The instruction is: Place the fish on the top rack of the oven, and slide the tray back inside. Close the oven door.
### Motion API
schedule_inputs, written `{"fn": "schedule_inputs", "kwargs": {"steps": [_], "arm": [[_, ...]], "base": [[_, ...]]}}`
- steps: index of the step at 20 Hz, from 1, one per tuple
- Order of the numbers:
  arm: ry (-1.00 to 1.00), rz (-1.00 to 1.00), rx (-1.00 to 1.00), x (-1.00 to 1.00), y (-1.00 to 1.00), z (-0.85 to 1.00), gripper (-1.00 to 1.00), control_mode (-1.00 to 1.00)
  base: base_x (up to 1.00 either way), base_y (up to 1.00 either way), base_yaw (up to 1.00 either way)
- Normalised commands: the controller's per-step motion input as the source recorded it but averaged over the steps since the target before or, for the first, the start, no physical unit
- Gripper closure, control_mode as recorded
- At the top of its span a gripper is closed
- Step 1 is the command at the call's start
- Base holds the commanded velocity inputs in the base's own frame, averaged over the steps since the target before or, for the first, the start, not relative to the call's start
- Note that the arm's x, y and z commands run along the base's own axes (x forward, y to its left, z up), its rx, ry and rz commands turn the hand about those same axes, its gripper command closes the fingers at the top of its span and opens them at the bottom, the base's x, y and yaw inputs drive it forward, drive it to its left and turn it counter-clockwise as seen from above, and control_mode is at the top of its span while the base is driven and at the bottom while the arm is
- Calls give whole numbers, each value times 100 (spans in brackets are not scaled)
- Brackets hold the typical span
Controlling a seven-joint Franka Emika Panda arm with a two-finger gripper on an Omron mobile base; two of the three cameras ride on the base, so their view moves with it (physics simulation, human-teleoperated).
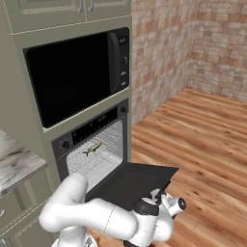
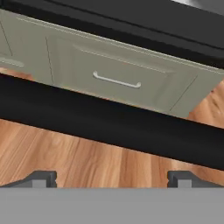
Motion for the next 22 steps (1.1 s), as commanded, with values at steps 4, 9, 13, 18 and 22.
{"fn": "schedule_inputs", "kwargs": {"steps": [4, 9, 13, 18, 22], "arm": [[1, 13, 13, -53, 1, -100, -100, -100], [1, 15, 10, 0, 20, -100, -100, -100], [-11, 4, 2, 54, 56, -100, -100, -100], [-29, -3, 1, 72, 46, -73, -100, -100], [-11, -4, 9, 46, 66, -91, -100, -100]], "base": [[0, 0, 0], [0, 0, 0], [0, 0, 0], [0, 0, 0], [0, 0, 0]]}}
